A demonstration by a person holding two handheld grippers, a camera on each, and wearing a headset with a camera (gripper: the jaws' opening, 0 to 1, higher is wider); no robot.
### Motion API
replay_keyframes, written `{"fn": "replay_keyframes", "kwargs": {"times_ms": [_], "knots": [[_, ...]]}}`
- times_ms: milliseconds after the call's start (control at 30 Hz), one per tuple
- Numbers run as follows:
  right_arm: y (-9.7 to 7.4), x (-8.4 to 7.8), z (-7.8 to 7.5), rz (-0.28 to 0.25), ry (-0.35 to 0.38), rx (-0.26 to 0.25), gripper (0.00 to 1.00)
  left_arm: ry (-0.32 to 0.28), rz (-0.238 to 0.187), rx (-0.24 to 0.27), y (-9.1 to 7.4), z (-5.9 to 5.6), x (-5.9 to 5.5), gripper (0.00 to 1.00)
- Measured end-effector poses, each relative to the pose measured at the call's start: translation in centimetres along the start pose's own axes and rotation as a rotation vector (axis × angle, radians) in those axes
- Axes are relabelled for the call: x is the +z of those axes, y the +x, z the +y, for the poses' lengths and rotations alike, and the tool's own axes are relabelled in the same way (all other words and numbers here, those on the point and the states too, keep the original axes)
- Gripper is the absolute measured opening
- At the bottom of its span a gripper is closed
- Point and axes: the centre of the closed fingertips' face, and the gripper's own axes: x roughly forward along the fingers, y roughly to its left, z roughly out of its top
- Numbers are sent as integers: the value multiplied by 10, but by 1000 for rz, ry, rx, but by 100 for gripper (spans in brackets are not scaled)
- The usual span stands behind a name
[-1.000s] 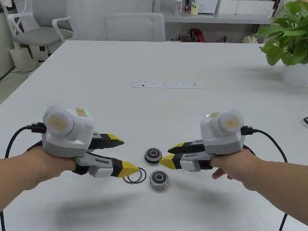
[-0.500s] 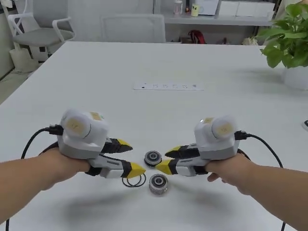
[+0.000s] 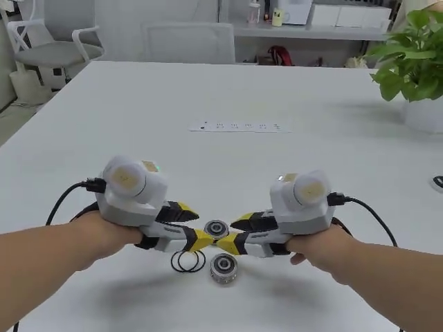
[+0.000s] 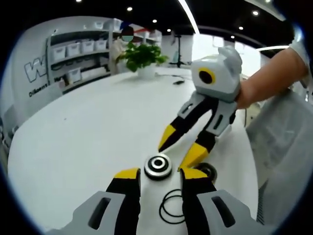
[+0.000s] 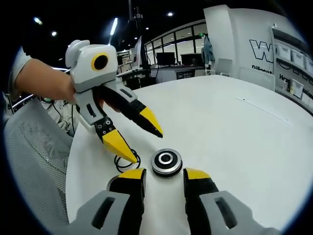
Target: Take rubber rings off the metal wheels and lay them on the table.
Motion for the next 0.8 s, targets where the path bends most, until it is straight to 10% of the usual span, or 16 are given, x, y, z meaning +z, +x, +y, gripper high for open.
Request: {"fn": "replay_keyframes", "kwargs": {"times_ms": [800], "knots": [[-5, -4, -1, 1, 7, -5, 28, 22, 29, 37, 18, 0, -1, 17]]}}
